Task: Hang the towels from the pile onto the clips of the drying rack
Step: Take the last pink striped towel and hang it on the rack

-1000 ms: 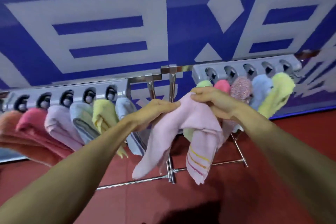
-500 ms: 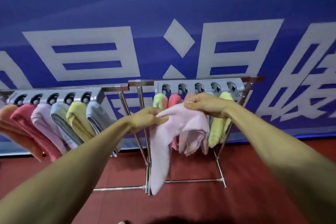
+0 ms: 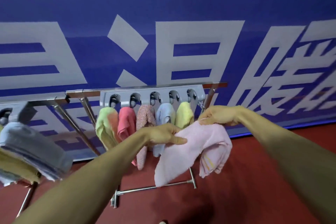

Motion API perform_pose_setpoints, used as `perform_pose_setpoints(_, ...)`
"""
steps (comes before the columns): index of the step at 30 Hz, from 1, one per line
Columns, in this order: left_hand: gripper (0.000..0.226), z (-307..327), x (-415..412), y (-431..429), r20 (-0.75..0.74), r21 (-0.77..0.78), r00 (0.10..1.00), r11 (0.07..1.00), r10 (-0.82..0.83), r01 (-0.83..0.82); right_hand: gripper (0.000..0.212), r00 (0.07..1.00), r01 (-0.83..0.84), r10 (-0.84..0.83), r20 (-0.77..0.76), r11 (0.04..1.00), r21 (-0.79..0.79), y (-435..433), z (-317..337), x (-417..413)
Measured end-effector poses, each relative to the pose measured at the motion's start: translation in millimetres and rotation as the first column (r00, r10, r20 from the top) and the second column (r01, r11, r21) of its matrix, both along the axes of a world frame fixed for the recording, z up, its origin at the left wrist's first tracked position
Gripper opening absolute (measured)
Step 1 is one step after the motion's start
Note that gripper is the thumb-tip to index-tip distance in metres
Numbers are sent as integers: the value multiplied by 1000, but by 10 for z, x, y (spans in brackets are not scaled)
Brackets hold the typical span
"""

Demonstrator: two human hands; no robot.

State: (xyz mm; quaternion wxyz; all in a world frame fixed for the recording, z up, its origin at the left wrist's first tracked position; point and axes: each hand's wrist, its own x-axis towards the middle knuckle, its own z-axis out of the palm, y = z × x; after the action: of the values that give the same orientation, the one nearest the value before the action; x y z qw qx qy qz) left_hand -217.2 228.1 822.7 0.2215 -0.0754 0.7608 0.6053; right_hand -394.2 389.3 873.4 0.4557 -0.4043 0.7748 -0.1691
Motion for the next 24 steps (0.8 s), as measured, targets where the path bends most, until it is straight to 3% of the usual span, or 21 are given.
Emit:
perform_pose_setpoints(3, 22, -75, -331, 75, -26, -99, 997, 993, -68, 65, 19, 987, 90, -98, 130, 994, 61, 53, -65, -293)
perform_pose_setpoints(8, 13, -151, -845, 122, -28, -132, 996, 988, -84, 80, 26, 914, 229, -239, 328, 971, 68, 208, -199, -722)
perform_pose_setpoints(10, 12, -183, -1030, 145, -10, -151, 997, 986, -71, 69, 24, 896, 248, -256, 362, 966, 71, 246, -242, -920)
perform_pose_setpoints(14, 8, -154, -1381, 214, -45, -338, 992, 936, -115, 93, 18, 870, 240, -233, 434, 970, 41, 246, -418, -1276)
perform_pose_setpoints(19, 19, -157, -1650, 181, -84, -669, 989, 743, -118, 32, 19, 831, 270, -207, 516, 961, -49, 238, -699, -1538)
perform_pose_setpoints(21, 24, -147, -1716, 94, -98, -760, 992, 649, -79, -23, 27, 814, 288, -201, 545, 955, -77, 202, -785, -1581)
perform_pose_setpoints(24, 23, -93, -1791, -38, -166, -845, 986, 516, -5, -139, 22, 800, 355, -246, 548, 929, -102, 55, -899, -1619)
